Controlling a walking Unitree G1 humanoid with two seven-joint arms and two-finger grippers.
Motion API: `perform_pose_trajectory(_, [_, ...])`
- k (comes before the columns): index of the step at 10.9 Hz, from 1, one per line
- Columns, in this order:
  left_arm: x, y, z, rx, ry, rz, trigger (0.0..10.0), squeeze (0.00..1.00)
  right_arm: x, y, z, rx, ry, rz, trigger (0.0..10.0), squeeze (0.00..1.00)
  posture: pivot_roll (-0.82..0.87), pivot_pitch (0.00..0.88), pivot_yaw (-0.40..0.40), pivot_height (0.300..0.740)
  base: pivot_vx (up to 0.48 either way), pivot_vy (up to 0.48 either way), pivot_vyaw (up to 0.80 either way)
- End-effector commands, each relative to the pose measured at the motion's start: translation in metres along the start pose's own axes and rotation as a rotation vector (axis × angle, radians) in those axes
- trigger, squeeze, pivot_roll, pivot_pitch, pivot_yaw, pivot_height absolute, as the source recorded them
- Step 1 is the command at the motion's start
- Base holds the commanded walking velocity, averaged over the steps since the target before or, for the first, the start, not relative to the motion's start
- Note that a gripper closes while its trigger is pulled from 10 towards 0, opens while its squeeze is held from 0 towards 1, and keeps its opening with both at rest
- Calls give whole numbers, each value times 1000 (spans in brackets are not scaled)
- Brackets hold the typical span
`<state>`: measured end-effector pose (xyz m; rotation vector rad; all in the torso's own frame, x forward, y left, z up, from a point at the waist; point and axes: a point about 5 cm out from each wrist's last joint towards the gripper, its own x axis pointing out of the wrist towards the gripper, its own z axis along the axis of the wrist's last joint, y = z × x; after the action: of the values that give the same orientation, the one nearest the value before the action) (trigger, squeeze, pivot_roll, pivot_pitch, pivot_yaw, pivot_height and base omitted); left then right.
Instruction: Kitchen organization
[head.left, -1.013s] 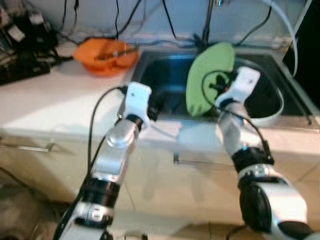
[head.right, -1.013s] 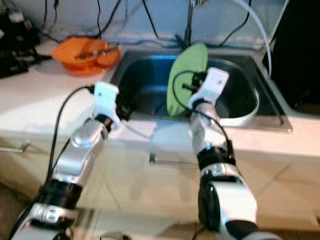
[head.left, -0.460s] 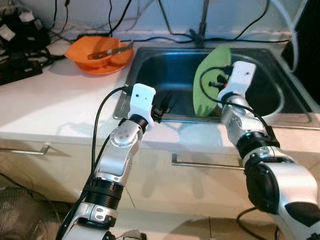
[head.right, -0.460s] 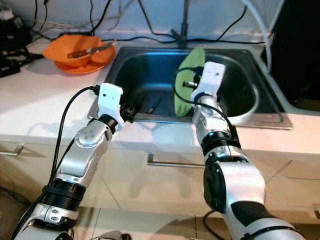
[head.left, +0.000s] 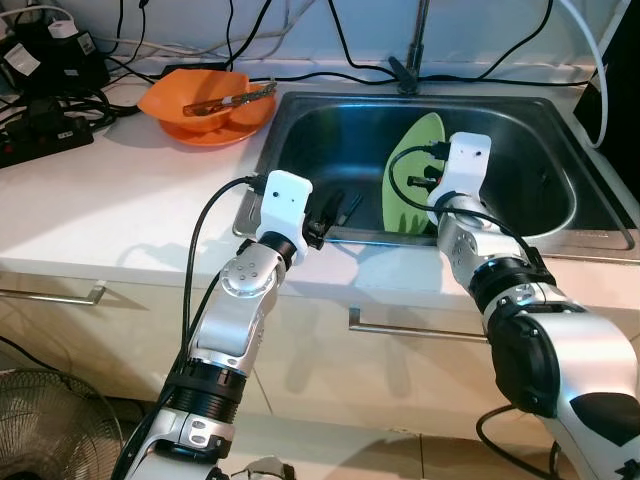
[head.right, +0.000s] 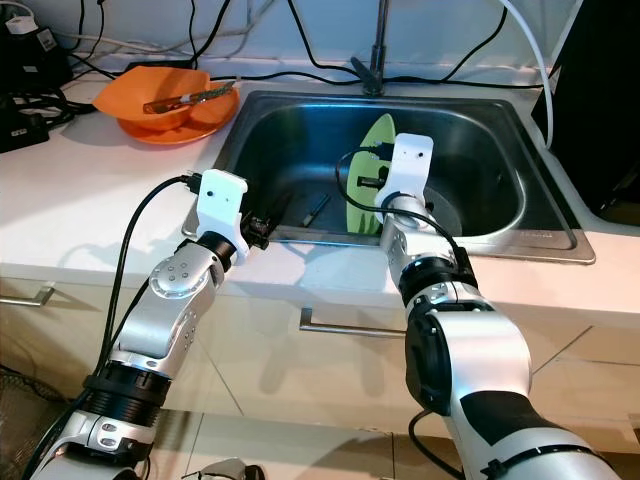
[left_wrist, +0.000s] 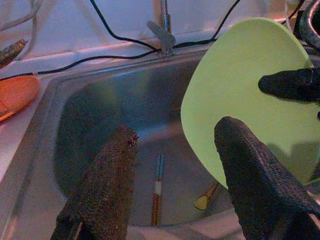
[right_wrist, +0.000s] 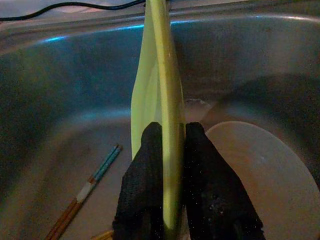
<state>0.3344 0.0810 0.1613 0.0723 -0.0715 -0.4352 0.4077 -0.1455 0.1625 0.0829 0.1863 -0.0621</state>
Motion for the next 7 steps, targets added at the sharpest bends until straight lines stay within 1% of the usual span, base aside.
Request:
perform_pose_trajectory(1, [-1, -1, 1, 11, 4, -2, 10000, 0, 2, 4, 10, -1, -6, 13, 10000, 1000, 85, 42, 25, 740, 0, 0, 0])
perform_pose_trajectory(3, [-2, -4, -2, -16, 21, -28, 10000, 0, 1, 8, 6, -8, 10, 25, 10000, 1000, 90, 30, 25, 740, 0, 0, 0])
perform_pose_trajectory(5, [-3, -9, -4, -9, 34, -66, 10000, 0, 1, 10, 5, -4, 9, 38, 10000, 1000, 87, 22, 27, 740, 0, 0, 0])
perform_pose_trajectory(6, [-4, -12, -4, -6, 38, -79, 10000, 0, 1, 12, 9, -25, -17, 58, 10000, 0, 86, 19, 27, 740, 0, 0, 0])
perform_pose_trajectory(7, [-4, -10, -3, -5, 34, -68, 10000, 0, 1, 12, 13, -10, -46, 58, 10000, 0, 87, 21, 27, 740, 0, 0, 0])
